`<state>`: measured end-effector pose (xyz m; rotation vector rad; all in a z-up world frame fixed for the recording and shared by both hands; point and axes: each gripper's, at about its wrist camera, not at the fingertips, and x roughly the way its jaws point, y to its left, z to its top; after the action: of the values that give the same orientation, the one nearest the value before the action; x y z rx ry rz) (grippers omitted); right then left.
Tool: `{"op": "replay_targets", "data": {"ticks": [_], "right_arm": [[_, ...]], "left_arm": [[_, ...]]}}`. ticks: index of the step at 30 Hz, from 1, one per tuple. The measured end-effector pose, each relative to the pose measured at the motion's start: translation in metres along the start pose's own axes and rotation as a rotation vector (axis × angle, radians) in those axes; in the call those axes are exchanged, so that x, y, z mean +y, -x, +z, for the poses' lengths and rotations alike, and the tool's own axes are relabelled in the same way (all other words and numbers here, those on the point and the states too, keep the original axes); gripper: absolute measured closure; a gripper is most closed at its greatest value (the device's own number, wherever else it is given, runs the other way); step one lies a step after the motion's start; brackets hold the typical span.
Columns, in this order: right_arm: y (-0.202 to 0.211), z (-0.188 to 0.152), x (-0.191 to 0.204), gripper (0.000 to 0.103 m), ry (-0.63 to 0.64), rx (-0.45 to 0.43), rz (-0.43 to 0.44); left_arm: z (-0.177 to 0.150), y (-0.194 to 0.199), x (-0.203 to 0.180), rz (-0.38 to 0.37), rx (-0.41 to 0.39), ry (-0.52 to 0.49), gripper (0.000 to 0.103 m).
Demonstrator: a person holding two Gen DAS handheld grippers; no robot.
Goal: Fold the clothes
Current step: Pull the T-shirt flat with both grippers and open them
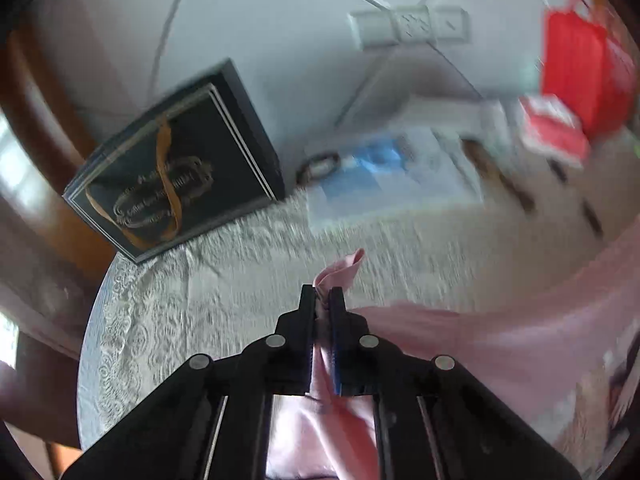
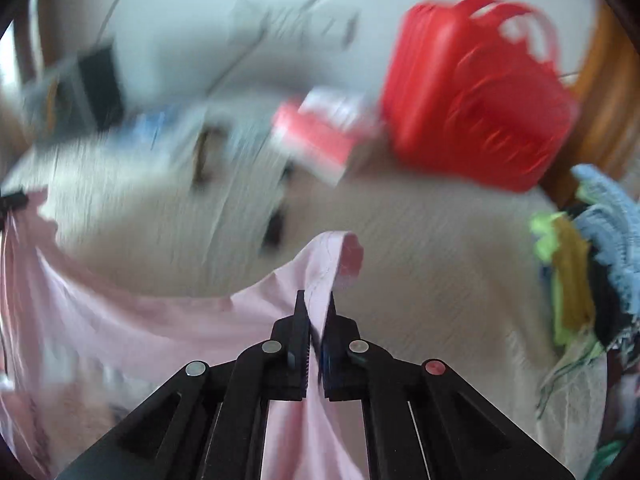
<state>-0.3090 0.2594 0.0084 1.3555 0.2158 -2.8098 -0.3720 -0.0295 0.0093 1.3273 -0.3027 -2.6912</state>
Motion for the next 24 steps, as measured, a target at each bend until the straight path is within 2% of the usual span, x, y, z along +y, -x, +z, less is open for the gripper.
{"op": "replay_targets", "data": {"ticks": [2, 3, 5, 7, 8, 11, 14, 16, 18, 20, 21, 24], "right_arm": [[-0.008, 0.011, -0.01, 0.099, -0.05, -0.032, -0.022], [-0.019, 0.016, -0.015, 0.098, -0.08, -0.034, -0.032], [-0.041, 0.018, -0.028, 0.089, -0.148, -0.008, -0.051], [-0.062, 0.012, -0.04, 0.087, -0.229, 0.044, -0.028], [-0.062, 0.005, -0.045, 0.087, -0.25, 0.049, -0.001], [-0.047, -0.015, -0.05, 0.083, -0.274, 0.049, 0.078], [-0.002, -0.048, -0.046, 0.066, -0.254, 0.028, 0.181], [0.031, -0.075, -0.046, 0.033, -0.274, -0.005, 0.219], [0.058, -0.101, -0.053, 0.015, -0.337, -0.048, 0.257], [0.071, -0.126, -0.063, 0.014, -0.441, -0.071, 0.311], [0.071, -0.136, -0.066, 0.014, -0.475, -0.054, 0.331], [0.065, -0.154, -0.062, 0.015, -0.46, -0.016, 0.295]], "left_arm": [[0.019, -0.017, 0.004, -0.015, -0.025, 0.088, 0.096], [0.023, -0.028, 0.007, -0.022, 0.005, 0.129, 0.093], [0.025, -0.05, 0.016, -0.083, 0.126, 0.221, 0.072], [0.019, -0.043, 0.023, -0.104, 0.121, 0.231, 0.04], [0.015, -0.036, 0.026, -0.101, 0.104, 0.22, 0.037], [-0.009, -0.017, 0.032, -0.097, 0.143, 0.152, 0.035], [-0.055, 0.011, 0.05, -0.128, 0.173, 0.158, 0.035], [-0.091, 0.031, 0.059, -0.12, 0.173, 0.165, 0.035], [-0.12, 0.038, 0.064, -0.152, 0.155, 0.195, 0.035], [-0.145, 0.032, 0.065, -0.166, 0.207, 0.217, 0.035], [-0.153, 0.028, 0.064, -0.157, 0.228, 0.208, 0.035], [-0.163, 0.016, 0.059, -0.167, 0.236, 0.207, 0.035]]}}
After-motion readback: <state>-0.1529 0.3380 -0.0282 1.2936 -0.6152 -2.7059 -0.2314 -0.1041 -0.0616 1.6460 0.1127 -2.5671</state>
